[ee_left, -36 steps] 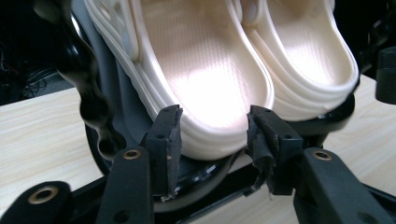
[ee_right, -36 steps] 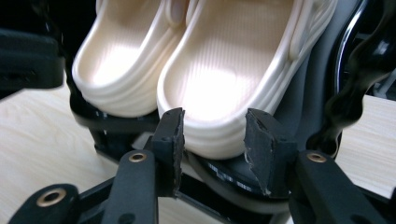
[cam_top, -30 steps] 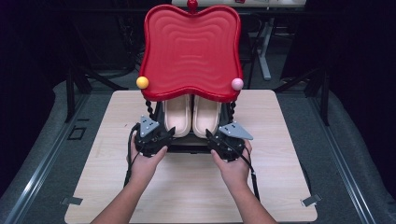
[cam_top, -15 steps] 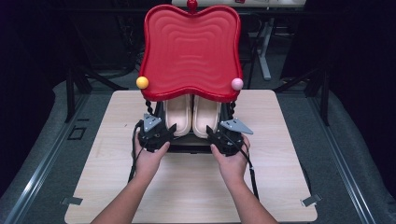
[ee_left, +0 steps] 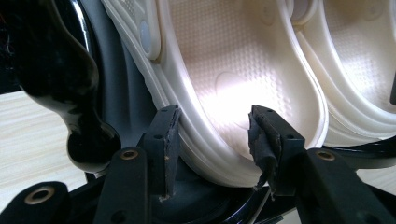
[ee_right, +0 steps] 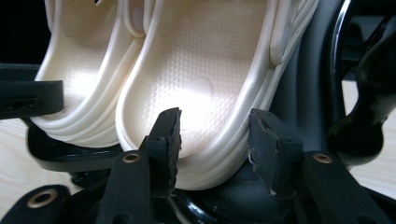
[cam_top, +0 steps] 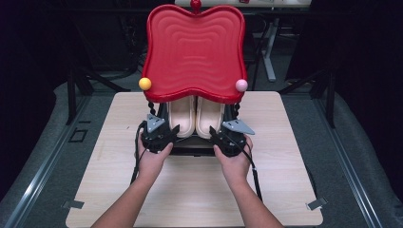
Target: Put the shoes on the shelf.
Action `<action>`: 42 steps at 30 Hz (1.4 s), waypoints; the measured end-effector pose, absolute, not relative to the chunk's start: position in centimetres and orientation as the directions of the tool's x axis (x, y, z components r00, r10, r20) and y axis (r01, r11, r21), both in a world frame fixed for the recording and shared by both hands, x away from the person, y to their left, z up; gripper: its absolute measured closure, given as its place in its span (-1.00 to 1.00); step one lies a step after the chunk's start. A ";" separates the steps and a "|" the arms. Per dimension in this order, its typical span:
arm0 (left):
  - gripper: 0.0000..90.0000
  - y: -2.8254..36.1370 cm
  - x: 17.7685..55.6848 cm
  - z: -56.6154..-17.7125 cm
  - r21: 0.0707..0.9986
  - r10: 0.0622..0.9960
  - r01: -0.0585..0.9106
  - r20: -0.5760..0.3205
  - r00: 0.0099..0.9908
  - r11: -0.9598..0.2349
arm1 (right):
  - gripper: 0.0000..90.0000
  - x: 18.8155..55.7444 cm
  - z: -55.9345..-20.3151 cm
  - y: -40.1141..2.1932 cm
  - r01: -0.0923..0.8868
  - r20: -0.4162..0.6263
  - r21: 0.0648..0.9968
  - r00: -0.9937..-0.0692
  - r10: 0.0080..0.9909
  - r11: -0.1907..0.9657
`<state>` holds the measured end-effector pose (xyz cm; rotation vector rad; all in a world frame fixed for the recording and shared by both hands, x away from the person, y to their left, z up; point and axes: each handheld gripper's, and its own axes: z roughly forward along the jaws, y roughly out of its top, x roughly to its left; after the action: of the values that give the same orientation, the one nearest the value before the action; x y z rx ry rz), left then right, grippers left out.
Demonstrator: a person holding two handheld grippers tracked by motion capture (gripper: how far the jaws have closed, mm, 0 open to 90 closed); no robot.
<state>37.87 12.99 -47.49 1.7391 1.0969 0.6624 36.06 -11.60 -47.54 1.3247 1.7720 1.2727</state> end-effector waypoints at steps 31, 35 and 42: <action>0.14 13.1 37.8 -47.5 0.913 0.885 0.374 -0.035 0.465 -0.160 | 0.14 36.9 -47.9 -11.4 0.365 0.061 0.929 -0.317 0.947 0.062; 0.12 13.2 37.8 -47.5 0.915 0.883 0.371 -0.036 0.468 -0.159 | 0.14 36.9 -47.9 -11.4 0.365 0.059 0.929 -0.317 0.947 0.065; 0.06 13.2 37.3 -47.2 0.918 0.875 0.363 -0.037 0.482 -0.160 | 0.10 36.4 -47.6 -11.5 0.365 0.059 0.929 -0.325 0.944 0.068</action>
<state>37.28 13.17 -47.15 1.7401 1.0574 0.6493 36.40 -11.54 -47.57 1.3056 1.7540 1.2483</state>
